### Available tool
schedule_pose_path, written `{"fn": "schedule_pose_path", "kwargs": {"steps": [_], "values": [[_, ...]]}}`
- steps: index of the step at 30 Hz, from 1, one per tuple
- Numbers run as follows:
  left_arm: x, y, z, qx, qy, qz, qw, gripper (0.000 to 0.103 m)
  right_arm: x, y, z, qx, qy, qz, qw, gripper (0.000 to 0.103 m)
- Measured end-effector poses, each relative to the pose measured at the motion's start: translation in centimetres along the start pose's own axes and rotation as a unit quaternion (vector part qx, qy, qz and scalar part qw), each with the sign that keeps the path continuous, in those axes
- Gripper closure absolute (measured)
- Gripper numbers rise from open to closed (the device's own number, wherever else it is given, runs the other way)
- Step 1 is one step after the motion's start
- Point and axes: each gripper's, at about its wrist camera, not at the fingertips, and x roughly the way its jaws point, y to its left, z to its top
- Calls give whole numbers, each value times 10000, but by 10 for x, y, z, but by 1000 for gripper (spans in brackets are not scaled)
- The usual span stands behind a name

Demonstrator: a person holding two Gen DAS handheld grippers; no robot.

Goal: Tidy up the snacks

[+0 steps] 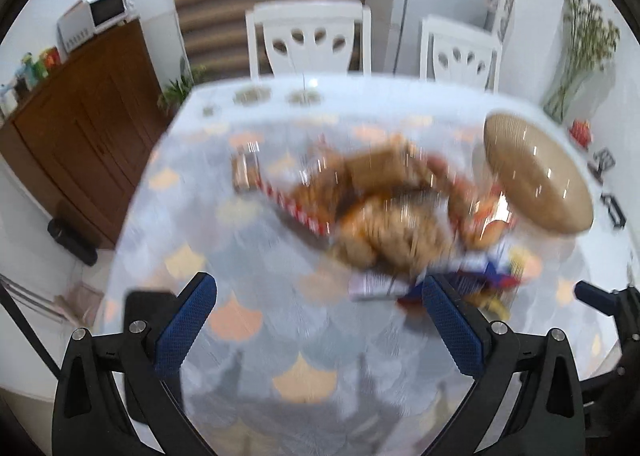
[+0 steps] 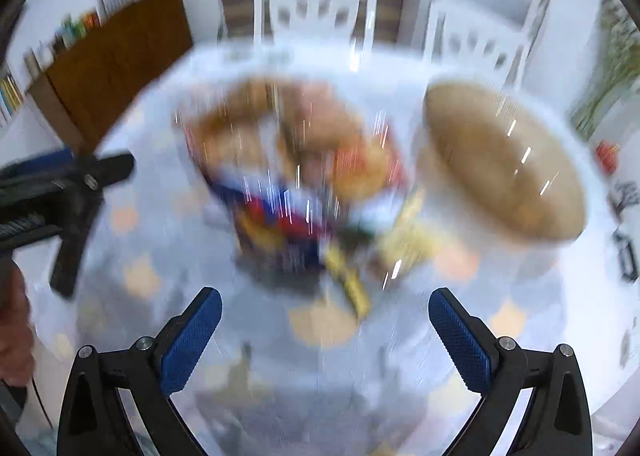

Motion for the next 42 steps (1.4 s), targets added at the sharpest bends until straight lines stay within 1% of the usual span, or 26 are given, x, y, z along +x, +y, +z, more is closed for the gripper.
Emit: {"fn": "schedule_pose_path", "kwargs": {"steps": [2, 4, 5, 6, 8, 9, 13, 18, 23, 28, 31, 37, 40, 42], "values": [[-6, 2, 13, -44, -182, 68, 9998, 0, -20, 3, 22, -4, -387, -204, 9990, 0], [-7, 7, 18, -74, -260, 42, 9996, 0, -17, 2, 25, -53, -509, -415, 9978, 0], [-6, 9, 19, -99, -253, 34, 9996, 0, -15, 0, 25, -20, -498, -483, 9976, 0], [-4, 11, 19, -130, -241, 21, 9996, 0, -13, -1, 30, 83, -432, -407, 9982, 0], [4, 14, 15, -181, -112, -23, 9998, 0, -13, -6, 34, 264, -366, -111, 9989, 0], [6, 16, 13, -207, -69, -59, 9997, 0, -10, -7, 34, 342, -336, -53, 9988, 0], [13, 23, 9, -298, 44, -235, 9993, 0, -17, -3, 38, 409, -356, -161, 9984, 0], [18, 29, 13, -275, 36, -254, 9993, 0, -13, 5, 43, 378, -283, -353, 9983, 0], [28, 35, 13, -357, 155, -337, 9987, 0, -10, 5, 45, 430, -228, -367, 9981, 0], [35, 40, 14, -443, 200, -366, 9981, 0, -14, 2, 47, 547, -395, -445, 9967, 0], [38, 41, 14, -490, 232, -388, 9978, 0, -13, 3, 47, 508, -366, -518, 9967, 0], [40, 42, 14, -496, 264, -397, 9976, 0, -14, 5, 50, 471, -348, -431, 9974, 0], [41, 43, 13, -493, 286, -378, 9977, 0, -12, 6, 49, 432, -267, -290, 9983, 0], [42, 43, 13, -493, 281, -365, 9977, 0, -10, 6, 49, 416, -232, -312, 9984, 0]]}}
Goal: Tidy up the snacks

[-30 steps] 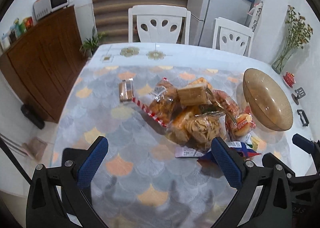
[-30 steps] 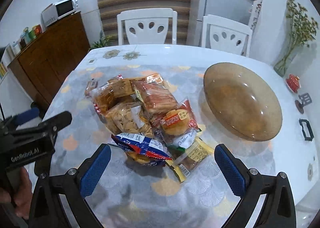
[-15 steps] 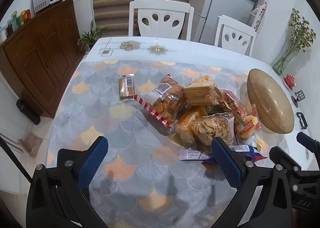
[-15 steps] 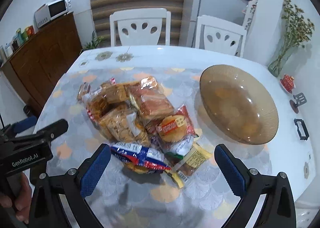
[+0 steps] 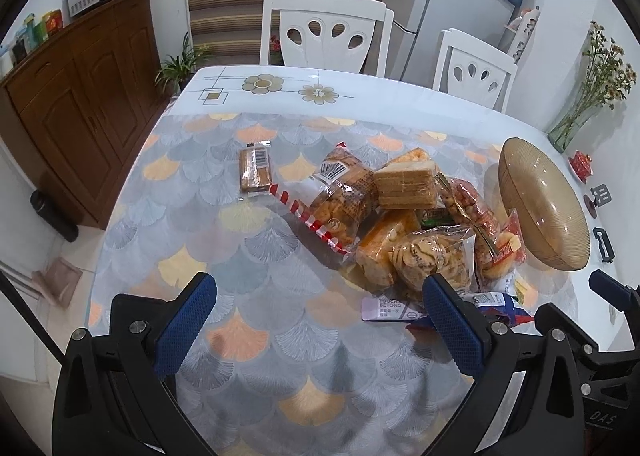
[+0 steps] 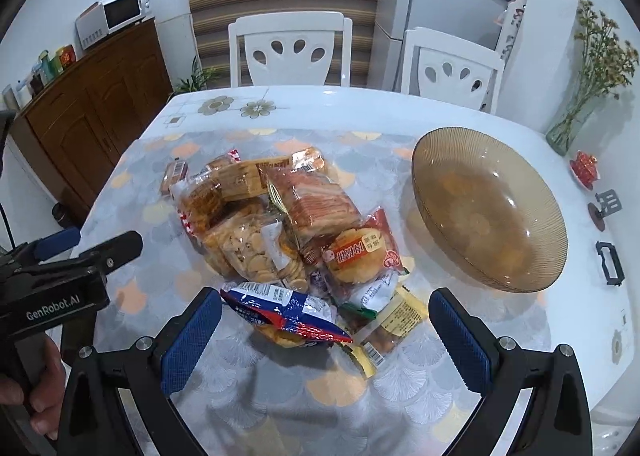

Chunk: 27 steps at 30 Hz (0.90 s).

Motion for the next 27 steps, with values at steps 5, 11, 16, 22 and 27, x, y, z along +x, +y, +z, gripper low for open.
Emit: {"fn": "schedule_pose_path", "kwargs": {"steps": [5, 11, 16, 22, 27], "values": [[0, 5, 3, 2, -62, 135, 9999, 0, 1, -2, 1, 63, -6, 9, 10000, 0], [-1, 22, 14, -84, -139, 329, 9993, 0, 8, -9, 2, 170, 90, 120, 9997, 0], [-7, 42, 31, -216, -246, 494, 9982, 0, 7, -10, 2, 110, 78, 185, 9997, 0], [-10, 49, 42, -213, -251, 526, 9981, 0, 14, -15, -10, 111, 408, 352, 9985, 0], [13, 42, 38, -164, 103, 300, 9994, 1, 23, -18, -8, 181, 574, 458, 9971, 0]]}}
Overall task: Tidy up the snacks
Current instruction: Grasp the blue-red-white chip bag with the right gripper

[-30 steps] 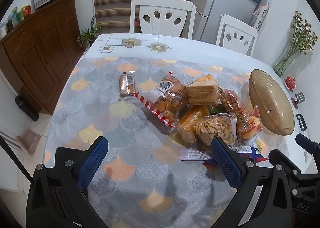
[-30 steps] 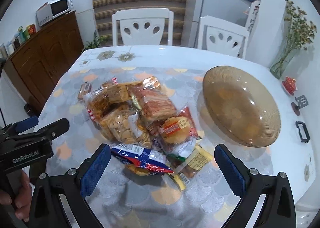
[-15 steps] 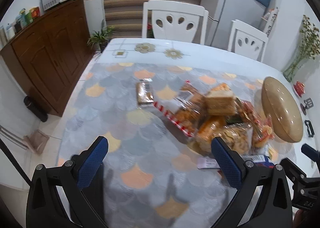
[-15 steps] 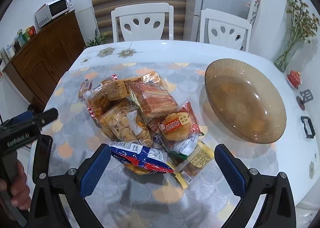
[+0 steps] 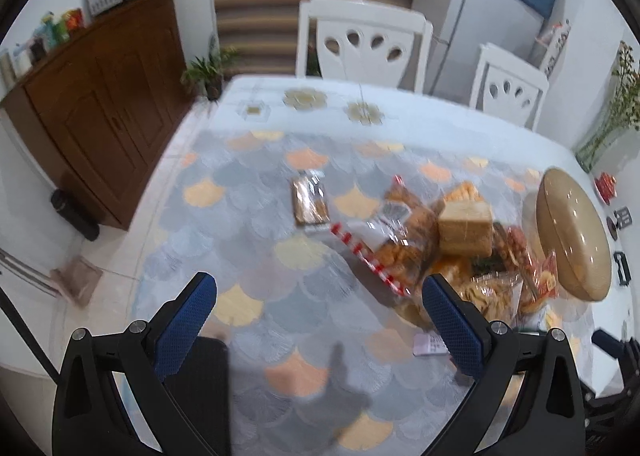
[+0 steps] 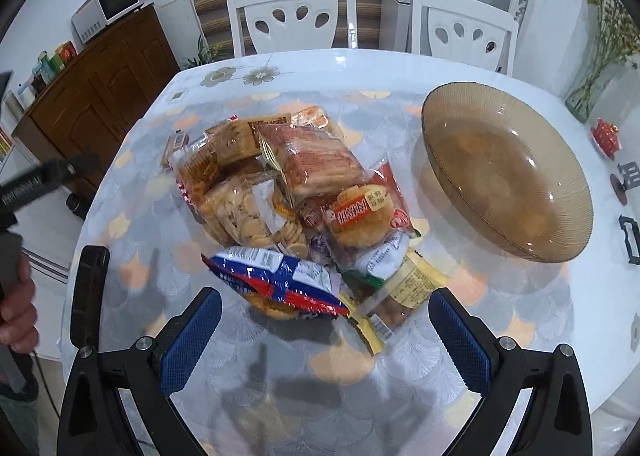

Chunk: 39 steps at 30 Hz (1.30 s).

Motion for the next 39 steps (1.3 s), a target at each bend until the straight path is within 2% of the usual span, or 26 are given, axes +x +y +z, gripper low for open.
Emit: {"fn": "schedule_pose_path", "kwargs": {"steps": [4, 6, 9, 10, 11, 12, 15, 19, 22, 27, 28, 30, 32, 36, 39], "values": [[13, -8, -7, 31, 243, -256, 9994, 1, 10, 6, 20, 35, 58, 118, 9999, 1], [19, -13, -9, 87, 315, -341, 9989, 1, 18, 11, 30, 47, 90, 288, 9995, 13], [26, -21, -11, 119, 446, -565, 9973, 1, 31, 17, 39, 83, 259, 424, 9987, 15], [29, -24, -11, 120, 489, -667, 9965, 1, 36, 18, 39, 88, 328, 418, 9985, 18], [31, -27, -11, 130, 513, -746, 9958, 1, 40, 19, 38, 70, 410, 435, 9982, 28], [33, -30, -12, 158, 534, -808, 9952, 1, 44, 19, 36, 40, 511, 458, 9976, 33], [37, -42, -12, 306, 507, -979, 9934, 1, 48, 16, 23, -31, 732, 495, 9961, 40], [43, -61, -13, 622, 438, -1360, 9878, 1, 51, 5, -11, -144, 1159, 680, 9908, 40], [50, -80, -18, 1014, 345, -1728, 9791, 1, 56, -4, -35, -116, 1412, 737, 9872, 40], [71, -108, -26, 1636, 488, -2044, 9639, 1, 57, -15, -45, 204, 1453, 1078, 9833, 39], [73, -112, -27, 1716, 502, -2086, 9615, 1, 57, -16, -44, 240, 1438, 1200, 9820, 39], [77, -119, -28, 1846, 519, -2152, 9576, 1, 57, -15, -44, 234, 1405, 1312, 9811, 28], [82, -126, -28, 1936, 523, -2170, 9554, 1, 58, -16, -43, 217, 1413, 1358, 9804, 23], [87, -133, -28, 1997, 546, -2109, 9553, 1, 66, -15, -50, 348, 1542, 1547, 9752, 23], [83, -133, -32, 2153, 632, -2071, 9523, 1, 74, -9, -59, 459, 1639, 1692, 9708, 23]]}}
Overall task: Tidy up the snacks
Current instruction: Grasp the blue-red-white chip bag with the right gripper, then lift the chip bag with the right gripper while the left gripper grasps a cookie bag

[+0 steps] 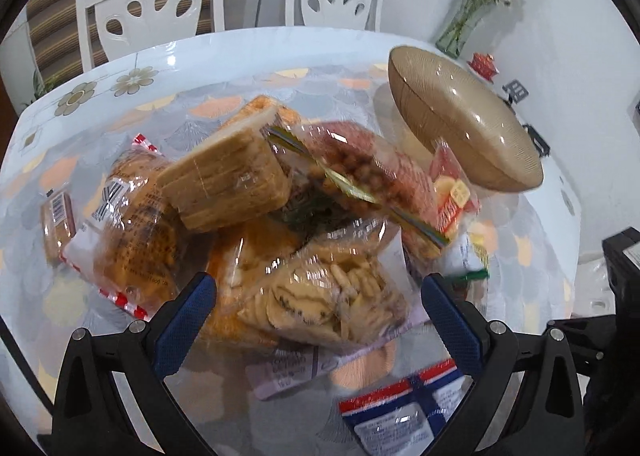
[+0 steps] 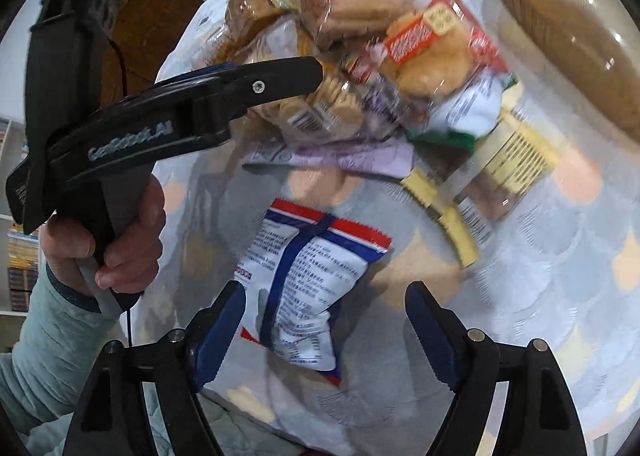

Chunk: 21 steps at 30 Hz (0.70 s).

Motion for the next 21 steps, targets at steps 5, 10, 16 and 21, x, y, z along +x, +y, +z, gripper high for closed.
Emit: {"fn": "schedule_pose_path", "kwargs": {"steps": [5, 10, 16, 21], "values": [[2, -8, -5, 251, 46, 240, 9994, 1, 23, 8, 0, -102, 95, 115, 9998, 23], [8, -11, -6, 395, 16, 505, 9979, 1, 43, 19, 1, -285, 81, -191, 9994, 34], [-13, -4, -8, 179, -97, -48, 9998, 3, 55, 15, -8, -120, -18, -218, 9997, 58], [-13, 0, 4, 84, -220, -148, 9996, 4, 30, -10, -20, 16, -219, -687, 9974, 59]]}}
